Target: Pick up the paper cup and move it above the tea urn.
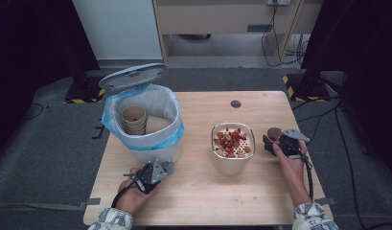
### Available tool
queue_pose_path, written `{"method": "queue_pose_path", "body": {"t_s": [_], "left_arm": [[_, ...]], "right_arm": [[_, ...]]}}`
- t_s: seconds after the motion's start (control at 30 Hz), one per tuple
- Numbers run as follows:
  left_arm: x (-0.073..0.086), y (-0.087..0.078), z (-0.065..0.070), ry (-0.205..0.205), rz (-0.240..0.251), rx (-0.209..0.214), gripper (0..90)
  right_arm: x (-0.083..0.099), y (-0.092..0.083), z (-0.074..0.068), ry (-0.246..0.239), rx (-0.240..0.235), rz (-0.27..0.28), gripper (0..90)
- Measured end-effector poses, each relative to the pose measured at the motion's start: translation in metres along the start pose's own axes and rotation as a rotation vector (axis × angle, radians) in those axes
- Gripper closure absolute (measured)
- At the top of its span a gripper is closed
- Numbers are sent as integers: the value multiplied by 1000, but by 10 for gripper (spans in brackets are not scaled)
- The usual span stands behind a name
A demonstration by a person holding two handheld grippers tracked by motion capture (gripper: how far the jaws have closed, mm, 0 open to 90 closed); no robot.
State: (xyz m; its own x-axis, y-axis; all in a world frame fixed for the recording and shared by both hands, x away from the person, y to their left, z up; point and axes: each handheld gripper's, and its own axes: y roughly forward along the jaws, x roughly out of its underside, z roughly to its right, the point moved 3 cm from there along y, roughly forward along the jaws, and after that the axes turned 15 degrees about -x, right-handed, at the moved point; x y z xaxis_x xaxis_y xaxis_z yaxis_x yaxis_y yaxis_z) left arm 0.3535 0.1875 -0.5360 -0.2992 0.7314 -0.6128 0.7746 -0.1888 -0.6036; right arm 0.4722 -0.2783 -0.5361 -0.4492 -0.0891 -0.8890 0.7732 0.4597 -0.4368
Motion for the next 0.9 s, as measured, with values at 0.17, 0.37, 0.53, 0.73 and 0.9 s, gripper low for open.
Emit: {"method": "queue_pose_path", "body": {"t_s": [0.17, 0.37, 0.53, 0.73, 0.9], "left_arm": [[0, 0, 0, -1, 1, 1, 896], [0, 0, 0, -1, -1, 1, 896], [0, 0, 0, -1, -1, 0, 896], [0, 0, 0, -2, -1, 1, 896], [0, 0, 0, -2, -3, 1, 896]], "right_arm": [[0, -2, 0, -43, -29, 7, 258], [-12, -14, -2, -72, -68, 52, 284], [-31, -29, -4, -118, -94, 67, 293], [-46, -38, -3, -145, -100, 61, 292], [-59, -44, -3, -186, -109, 47, 293]]}}
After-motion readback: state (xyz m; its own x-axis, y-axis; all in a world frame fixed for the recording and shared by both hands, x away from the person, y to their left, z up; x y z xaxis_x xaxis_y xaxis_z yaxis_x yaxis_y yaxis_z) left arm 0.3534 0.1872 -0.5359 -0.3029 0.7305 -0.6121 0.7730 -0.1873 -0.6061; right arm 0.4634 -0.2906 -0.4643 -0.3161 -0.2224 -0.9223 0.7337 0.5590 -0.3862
